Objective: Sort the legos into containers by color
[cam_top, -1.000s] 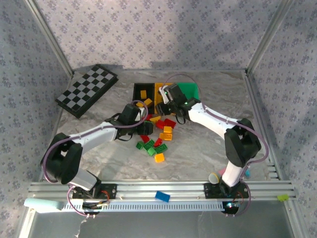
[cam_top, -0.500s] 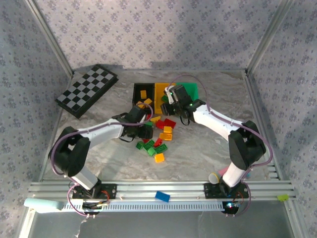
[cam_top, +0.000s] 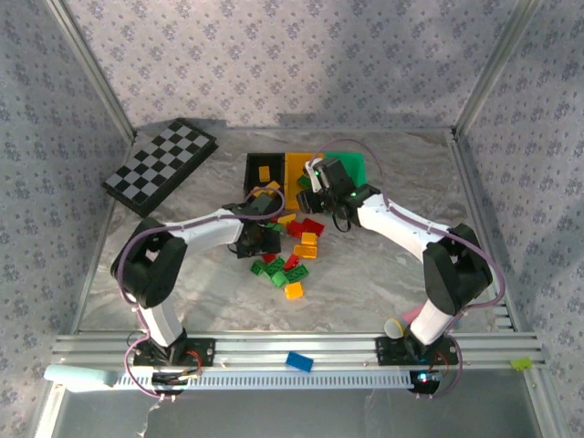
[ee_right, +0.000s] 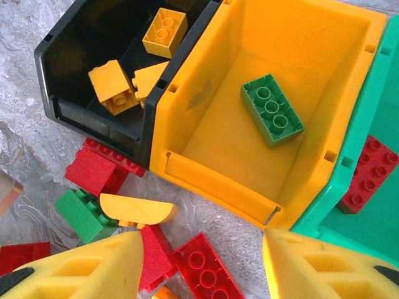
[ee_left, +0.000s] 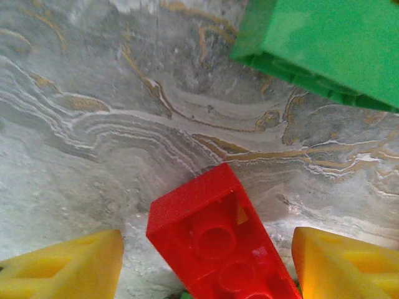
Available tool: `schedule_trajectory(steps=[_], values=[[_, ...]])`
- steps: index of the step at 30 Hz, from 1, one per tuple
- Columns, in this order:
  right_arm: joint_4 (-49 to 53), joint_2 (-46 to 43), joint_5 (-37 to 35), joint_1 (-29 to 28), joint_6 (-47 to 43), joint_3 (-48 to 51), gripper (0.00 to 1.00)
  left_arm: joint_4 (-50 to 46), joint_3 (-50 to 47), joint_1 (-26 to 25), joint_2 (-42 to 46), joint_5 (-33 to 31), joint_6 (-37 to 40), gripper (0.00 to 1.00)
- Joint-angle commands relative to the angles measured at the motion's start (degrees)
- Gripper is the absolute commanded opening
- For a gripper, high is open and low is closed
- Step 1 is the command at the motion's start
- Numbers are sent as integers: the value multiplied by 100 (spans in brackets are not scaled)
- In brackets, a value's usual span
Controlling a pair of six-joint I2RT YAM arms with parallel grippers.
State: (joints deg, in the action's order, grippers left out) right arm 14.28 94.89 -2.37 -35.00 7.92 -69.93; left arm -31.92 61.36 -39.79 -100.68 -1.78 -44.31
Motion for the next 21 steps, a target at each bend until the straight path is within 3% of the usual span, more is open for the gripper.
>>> schedule_trajectory(steps=[1,6,7,15,21], values=[[-68,-214,-61,16,33,83,55,-184,287,-48,-161,51,-175,68],[-64,-264,-98,20,-1,111,55,-218,418,-49,-277,81,-14,36],[-66,-269,-112,28,-10,111,55,-236,420,-47,-281,74,-9,33],[-54,-306,-122,65,-34,111,55,-298,464,-49,-75,-179,107,23],[-153,-450,109,247,147,417,55,-271,830,-130,144,-346,492,23]])
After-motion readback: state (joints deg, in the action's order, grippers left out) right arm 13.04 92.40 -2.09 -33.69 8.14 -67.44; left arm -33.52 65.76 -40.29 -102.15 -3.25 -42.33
